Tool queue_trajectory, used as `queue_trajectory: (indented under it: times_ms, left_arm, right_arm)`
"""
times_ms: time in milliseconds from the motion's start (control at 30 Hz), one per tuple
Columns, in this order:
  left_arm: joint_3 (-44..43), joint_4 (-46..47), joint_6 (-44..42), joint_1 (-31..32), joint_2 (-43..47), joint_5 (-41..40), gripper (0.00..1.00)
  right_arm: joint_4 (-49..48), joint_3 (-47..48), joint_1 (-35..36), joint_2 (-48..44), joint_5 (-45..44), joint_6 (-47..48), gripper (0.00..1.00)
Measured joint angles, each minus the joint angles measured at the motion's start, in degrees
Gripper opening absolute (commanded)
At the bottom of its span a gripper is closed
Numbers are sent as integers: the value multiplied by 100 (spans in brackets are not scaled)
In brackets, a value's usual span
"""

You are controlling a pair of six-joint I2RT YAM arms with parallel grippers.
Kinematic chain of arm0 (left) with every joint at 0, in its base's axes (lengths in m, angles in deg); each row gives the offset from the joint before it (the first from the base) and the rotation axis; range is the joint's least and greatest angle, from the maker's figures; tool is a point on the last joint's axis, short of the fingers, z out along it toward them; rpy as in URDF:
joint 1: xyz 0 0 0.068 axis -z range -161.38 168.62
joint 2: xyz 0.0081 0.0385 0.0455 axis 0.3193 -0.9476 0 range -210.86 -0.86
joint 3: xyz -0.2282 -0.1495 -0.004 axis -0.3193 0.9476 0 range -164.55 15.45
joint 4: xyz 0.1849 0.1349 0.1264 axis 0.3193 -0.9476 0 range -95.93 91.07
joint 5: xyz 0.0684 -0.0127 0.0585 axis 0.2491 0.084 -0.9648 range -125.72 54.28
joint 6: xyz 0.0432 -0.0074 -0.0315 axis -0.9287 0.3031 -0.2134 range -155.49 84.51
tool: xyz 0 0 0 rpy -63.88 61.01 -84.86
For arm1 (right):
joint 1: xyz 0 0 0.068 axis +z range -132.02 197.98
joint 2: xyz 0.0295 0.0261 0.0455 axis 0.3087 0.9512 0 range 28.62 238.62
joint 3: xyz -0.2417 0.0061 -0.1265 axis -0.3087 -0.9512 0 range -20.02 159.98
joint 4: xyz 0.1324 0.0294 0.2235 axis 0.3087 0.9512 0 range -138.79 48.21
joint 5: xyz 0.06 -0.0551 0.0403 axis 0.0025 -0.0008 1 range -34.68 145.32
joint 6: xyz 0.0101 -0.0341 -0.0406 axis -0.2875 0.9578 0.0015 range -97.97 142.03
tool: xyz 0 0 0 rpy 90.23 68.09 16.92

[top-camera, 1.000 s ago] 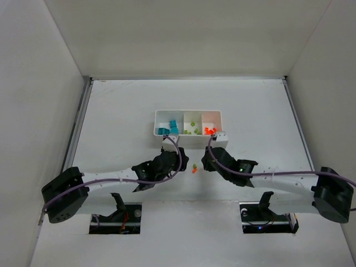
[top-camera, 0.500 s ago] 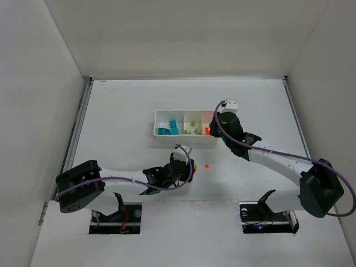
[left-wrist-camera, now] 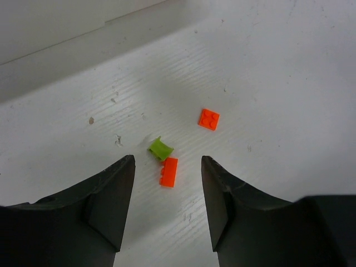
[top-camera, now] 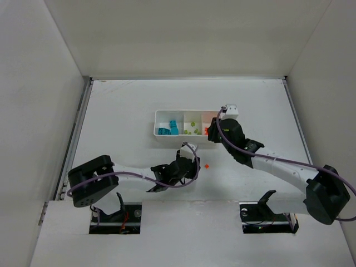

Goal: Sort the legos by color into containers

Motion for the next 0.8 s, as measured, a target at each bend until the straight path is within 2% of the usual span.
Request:
queue_trajectory:
  times_ms: [433, 800]
  left_arm:
    - [-378, 76, -149, -109, -710, 46, 42]
    - [-479, 74, -164, -216, -951, 55, 26]
  right_arm:
    - [9, -1099, 332, -909, -42, -511, 44]
    - [155, -1722, 533, -1248, -76, -1032, 44]
